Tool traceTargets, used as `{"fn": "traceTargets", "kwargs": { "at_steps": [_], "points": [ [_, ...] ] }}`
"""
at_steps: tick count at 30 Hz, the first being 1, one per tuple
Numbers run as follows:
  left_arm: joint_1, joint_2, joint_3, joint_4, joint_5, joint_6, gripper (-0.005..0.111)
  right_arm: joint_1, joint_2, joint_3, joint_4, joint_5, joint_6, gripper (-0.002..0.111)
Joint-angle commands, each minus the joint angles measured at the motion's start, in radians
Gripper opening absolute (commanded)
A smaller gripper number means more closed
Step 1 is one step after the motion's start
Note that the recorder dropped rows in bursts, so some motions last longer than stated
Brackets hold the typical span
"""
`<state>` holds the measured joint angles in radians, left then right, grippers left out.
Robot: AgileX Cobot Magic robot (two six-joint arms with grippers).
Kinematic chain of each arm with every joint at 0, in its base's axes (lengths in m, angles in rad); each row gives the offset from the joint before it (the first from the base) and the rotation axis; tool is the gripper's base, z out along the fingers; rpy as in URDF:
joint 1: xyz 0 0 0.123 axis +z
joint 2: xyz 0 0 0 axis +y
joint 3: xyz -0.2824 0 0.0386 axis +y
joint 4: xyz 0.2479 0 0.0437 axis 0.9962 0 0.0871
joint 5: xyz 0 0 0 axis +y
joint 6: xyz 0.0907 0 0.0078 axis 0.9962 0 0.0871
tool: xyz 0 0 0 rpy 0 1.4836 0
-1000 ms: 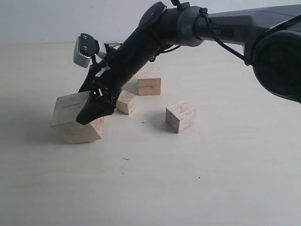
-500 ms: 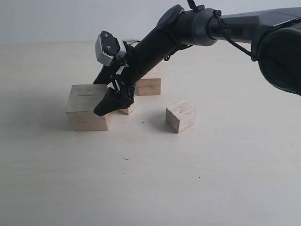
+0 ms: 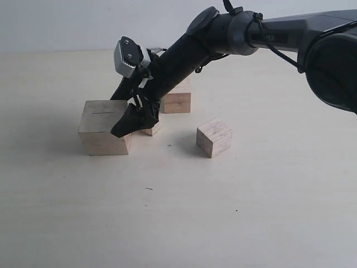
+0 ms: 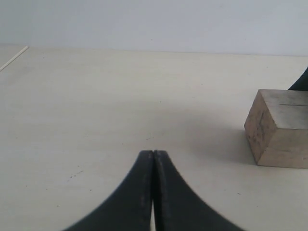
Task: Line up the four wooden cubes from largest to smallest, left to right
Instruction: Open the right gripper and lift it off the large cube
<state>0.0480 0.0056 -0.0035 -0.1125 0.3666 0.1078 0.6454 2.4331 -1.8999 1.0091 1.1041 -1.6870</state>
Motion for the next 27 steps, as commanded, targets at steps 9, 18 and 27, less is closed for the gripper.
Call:
{"fn": "traceTargets", "kwargs": {
  "at_steps": [9,18,27],
  "points": [
    [-0.001,-0.006,0.003,0.001,-0.012,-0.008,0.0,-0.005,0.006,-0.003,-0.014,-0.063,-0.011,0.085],
    [-0.001,-0.006,0.003,0.001,-0.012,-0.008,0.0,-0.005,0.006,-0.003,-0.01,-0.066,-0.013,0.086],
    [-0.001,-0.006,0.003,0.001,-0.012,-0.008,0.0,-0.005,-0.023,-0.003,0.029,-0.053,0.003,0.086]
  ]
}}
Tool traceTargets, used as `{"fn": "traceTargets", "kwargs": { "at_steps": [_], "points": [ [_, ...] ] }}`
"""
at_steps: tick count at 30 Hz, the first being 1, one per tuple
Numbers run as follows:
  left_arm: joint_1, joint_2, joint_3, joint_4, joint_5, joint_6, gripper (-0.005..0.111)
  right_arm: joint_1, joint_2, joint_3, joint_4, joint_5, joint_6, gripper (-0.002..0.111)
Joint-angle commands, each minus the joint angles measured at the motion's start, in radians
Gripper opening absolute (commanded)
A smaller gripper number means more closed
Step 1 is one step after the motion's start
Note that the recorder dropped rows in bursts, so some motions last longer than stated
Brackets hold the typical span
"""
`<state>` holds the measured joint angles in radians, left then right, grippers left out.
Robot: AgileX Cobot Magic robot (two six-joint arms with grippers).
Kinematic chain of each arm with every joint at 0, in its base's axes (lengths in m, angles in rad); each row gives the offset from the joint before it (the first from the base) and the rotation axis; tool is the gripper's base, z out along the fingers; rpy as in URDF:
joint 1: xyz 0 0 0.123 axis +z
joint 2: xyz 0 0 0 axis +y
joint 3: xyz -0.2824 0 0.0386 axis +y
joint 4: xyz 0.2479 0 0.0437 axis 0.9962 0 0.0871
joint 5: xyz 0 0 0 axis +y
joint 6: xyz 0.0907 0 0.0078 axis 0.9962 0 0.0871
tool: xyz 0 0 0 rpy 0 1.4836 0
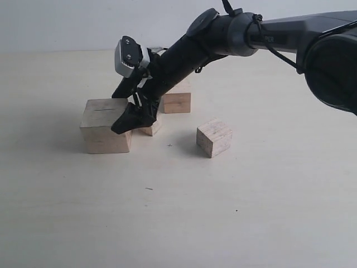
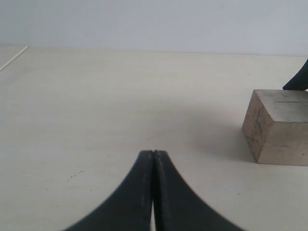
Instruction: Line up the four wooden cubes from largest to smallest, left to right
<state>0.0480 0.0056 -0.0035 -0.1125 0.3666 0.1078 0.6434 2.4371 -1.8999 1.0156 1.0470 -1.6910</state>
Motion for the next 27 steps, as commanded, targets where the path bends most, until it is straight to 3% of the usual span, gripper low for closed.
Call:
{"fn": "traceTargets", "kwargs": {
  "at_steps": [1,12,19,27],
  "points": [
    [-0.001,-0.006,0.003,0.001,-0.012,-0.008,0.0,-0.003,-0.034,-0.003,0.023,0.011,0.026,0.086],
    [-0.001,-0.006,0.003,0.001,-0.012,-0.008,0.0,-0.003,-0.214,-0.003,-0.069,0.003,0.162,0.085],
    [-0.001,-0.006,0.003,0.001,-0.012,-0.008,0.0,-0.003,-0.237,0.016,-0.384,-0.042,0.35,0.06],
    [-0.001,-0.006,0.003,0.001,-0.012,-0.008,0.0,-0.003,-0.212,0.144,-0.311,-0.208,0.295,0.058]
  ]
}}
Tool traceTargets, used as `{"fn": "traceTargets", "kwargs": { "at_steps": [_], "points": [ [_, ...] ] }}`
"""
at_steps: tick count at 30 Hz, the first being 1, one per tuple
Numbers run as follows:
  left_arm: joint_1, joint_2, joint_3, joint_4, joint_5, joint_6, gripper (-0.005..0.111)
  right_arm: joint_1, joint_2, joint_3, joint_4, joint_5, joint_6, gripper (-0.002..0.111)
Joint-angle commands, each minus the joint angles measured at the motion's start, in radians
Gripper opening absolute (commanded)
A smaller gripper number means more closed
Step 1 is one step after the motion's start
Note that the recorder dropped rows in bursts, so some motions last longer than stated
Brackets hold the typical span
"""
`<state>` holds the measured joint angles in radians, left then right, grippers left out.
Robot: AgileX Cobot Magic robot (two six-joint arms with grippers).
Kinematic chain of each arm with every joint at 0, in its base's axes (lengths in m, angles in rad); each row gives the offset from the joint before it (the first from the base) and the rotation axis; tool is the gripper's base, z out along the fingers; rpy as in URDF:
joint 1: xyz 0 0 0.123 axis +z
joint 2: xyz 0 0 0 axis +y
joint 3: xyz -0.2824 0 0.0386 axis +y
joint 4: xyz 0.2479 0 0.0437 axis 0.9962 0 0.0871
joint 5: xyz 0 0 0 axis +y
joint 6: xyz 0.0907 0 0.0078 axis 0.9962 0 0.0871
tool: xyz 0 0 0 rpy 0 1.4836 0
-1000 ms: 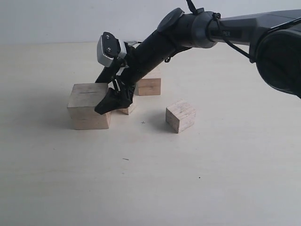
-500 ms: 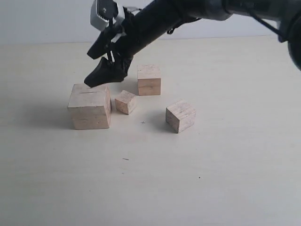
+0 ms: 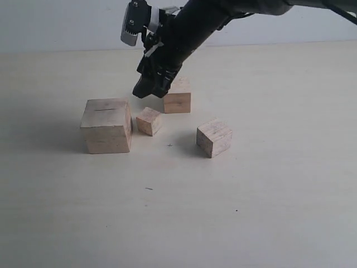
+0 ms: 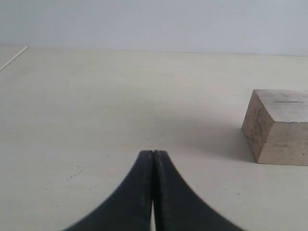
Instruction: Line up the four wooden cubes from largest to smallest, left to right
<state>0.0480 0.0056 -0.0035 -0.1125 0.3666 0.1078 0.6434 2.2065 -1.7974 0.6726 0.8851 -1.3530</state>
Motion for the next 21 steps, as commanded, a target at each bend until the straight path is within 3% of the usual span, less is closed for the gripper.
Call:
{"fn": "traceTargets", "kwargs": {
  "at_steps": [1,17,21],
  "points": [
    [-0.001,-0.006,0.003,0.001,-0.012,-0.008,0.0,-0.003,0.026,0.045,0.036,-0.045,-0.045,0.058],
    [-0.001,-0.006,0.003,0.001,-0.012,-0.008,0.0,-0.011,0.081,0.048,0.083,0.273,-0.139,0.058],
    [-0.001,-0.006,0.003,0.001,-0.012,-0.008,0.0,-0.011,0.085,0.048,0.083,0.283,-0.139,0.058]
  ]
}}
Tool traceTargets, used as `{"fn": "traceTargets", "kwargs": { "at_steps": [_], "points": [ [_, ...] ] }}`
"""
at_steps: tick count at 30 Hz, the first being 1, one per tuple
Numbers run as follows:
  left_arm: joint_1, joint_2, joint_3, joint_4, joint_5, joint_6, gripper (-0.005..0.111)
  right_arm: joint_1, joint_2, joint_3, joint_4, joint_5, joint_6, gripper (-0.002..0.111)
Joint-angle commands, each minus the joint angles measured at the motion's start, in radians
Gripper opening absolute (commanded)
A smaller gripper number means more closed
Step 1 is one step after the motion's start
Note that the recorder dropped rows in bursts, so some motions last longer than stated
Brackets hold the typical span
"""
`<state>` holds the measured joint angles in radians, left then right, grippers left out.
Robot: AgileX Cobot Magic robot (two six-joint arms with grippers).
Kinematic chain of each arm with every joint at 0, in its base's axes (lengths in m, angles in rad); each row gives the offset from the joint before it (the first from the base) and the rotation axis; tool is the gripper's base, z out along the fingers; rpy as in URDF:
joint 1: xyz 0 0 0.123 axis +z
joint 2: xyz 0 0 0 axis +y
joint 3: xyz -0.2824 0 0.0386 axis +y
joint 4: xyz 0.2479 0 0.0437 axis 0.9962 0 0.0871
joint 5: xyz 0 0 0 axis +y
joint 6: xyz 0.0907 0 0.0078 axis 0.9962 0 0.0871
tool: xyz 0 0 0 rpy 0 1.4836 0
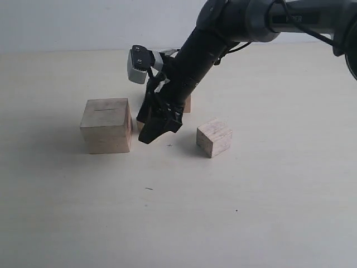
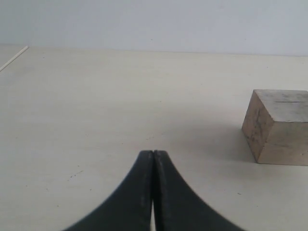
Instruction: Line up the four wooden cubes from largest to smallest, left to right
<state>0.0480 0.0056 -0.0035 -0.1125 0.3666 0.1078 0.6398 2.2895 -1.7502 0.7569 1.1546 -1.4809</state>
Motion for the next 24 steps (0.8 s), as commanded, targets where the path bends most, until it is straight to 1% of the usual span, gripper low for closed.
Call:
{"fn": "traceTargets", "kwargs": {
  "at_steps": [1,3,6,11,16,18,24],
  "points": [
    [-0.001,-0.006,0.003,0.001,-0.012,-0.008,0.0,-0.007,0.004,0.001,-0.002,0.011,-0.011,0.058],
    [-0.001,-0.006,0.003,0.001,-0.012,-0.008,0.0,-0.007,0.026,0.001,0.0,-0.001,-0.011,0.058],
    [-0.001,-0.006,0.003,0.001,-0.012,-0.008,0.0,-0.007,0.066,0.001,0.062,-0.022,-0.019,0.058],
    [-0.001,-0.006,0.003,0.001,-0.012,-0.008,0.0,-0.013,0.085,0.001,0.044,-0.256,-0.017,0.058],
    [-0.001,-0.006,0.003,0.001,-0.012,-0.008,0.0,-0.014,0.085,-0.002,0.021,-0.402,-0.007,0.058],
    [-0.001,-0.006,0.003,0.001,-0.012,-0.008,0.0,-0.014,0.085,-0.002,-0.016,-0.464,0.054,0.058],
    [-0.001,-0.006,0.003,0.001,-0.012,-0.008,0.0,-0.015,0.085,-0.002,-0.237,-0.636,0.34,0.058]
  ]
}}
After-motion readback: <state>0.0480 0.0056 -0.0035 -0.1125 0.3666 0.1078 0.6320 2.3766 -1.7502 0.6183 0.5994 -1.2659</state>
